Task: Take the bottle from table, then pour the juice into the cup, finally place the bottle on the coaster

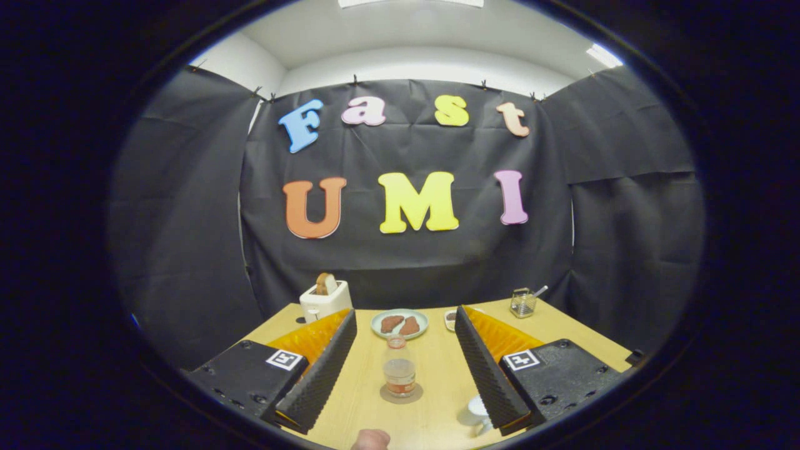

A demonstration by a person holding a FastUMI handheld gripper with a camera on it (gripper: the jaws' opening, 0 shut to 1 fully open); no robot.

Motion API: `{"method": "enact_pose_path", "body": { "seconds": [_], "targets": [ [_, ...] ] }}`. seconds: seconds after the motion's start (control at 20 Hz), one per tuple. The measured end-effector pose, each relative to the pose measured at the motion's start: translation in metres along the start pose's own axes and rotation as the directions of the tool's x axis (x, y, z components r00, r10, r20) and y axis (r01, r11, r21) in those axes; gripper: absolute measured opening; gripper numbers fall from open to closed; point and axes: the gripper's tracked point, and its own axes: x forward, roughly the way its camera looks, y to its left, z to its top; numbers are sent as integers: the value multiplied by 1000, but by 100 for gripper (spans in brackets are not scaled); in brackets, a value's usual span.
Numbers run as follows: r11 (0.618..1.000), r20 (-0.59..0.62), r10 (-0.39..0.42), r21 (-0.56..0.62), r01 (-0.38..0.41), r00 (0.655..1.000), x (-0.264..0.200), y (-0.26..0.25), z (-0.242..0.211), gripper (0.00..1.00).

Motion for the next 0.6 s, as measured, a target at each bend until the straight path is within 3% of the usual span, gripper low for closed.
{"method": "enact_pose_path", "body": {
  "seconds": [0.15, 0.6],
  "targets": [
    [999, 18, -20, -27, 21, 1000, -27, 1, 31, 100],
    [998, 48, 56, -44, -54, 997, -84, 43, 75, 100]
  ]
}}
